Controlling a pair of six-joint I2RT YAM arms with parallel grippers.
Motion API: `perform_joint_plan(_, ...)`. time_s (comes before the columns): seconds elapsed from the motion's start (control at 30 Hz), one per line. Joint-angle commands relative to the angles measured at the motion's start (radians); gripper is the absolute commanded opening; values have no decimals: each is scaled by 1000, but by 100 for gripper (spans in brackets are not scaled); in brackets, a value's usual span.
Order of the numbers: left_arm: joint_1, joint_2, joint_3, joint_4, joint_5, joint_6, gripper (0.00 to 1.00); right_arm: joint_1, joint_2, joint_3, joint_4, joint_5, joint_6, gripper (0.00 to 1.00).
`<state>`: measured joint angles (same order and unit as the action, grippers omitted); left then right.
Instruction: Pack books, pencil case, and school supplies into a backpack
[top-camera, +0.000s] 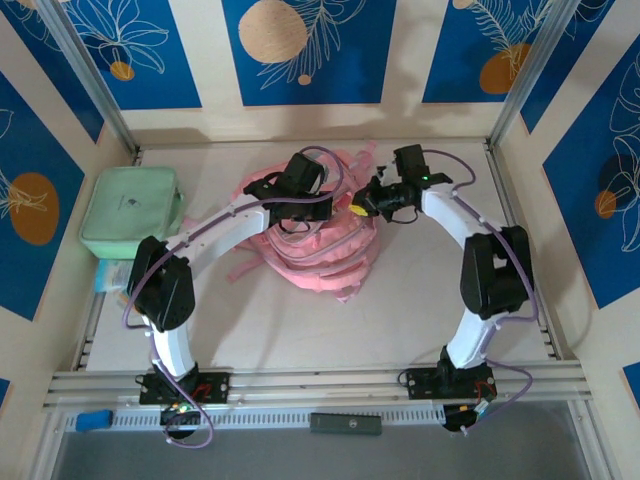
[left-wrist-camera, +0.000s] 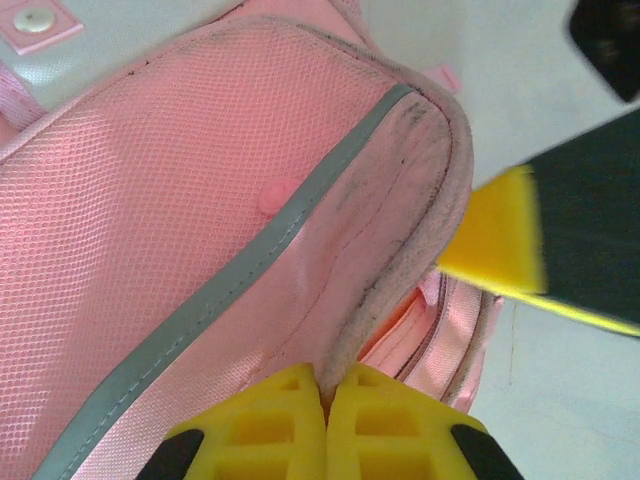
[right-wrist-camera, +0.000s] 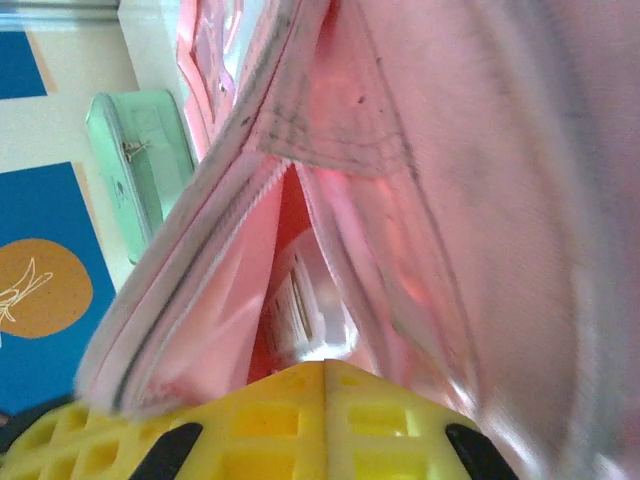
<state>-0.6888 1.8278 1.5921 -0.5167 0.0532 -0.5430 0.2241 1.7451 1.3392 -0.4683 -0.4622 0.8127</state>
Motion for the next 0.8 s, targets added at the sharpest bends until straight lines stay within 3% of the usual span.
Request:
perform_joint_plan(0.0, 9, -39, 17, 23, 60, 14, 0, -9, -103, -27, -125, 42, -148, 7)
perform_joint_plan(0.07, 10, -44, 6, 24, 126, 26, 4, 19, -160, -58, -174, 108, -197, 10)
perform_joint_plan(0.13, 9, -73, -14, 18, 173, 21, 33, 80, -220, -88, -214, 213, -258, 17)
perform_joint_plan(0.2, 9, -140, -85, 54, 207, -11, 43, 161, -266, -128, -226, 322, -297, 25)
perform_joint_plan(0.27, 12, -236, -214, 111, 174, -87, 51, 246, -283, -143, -226, 367, -351, 34)
perform_joint_plan(0.47, 37, -473, -561, 222, 17, -360, 57, 497, -183, -97, -259, 628, -396, 47)
perform_joint_plan(0.6, 50, -523, -723, 370, -19, -543, 58, 531, -75, 2, -313, 751, -303, 52)
perform_joint_plan(0.77, 65, -491, -774, 446, -97, -664, 59, 533, 17, 66, -244, 727, -268, 52)
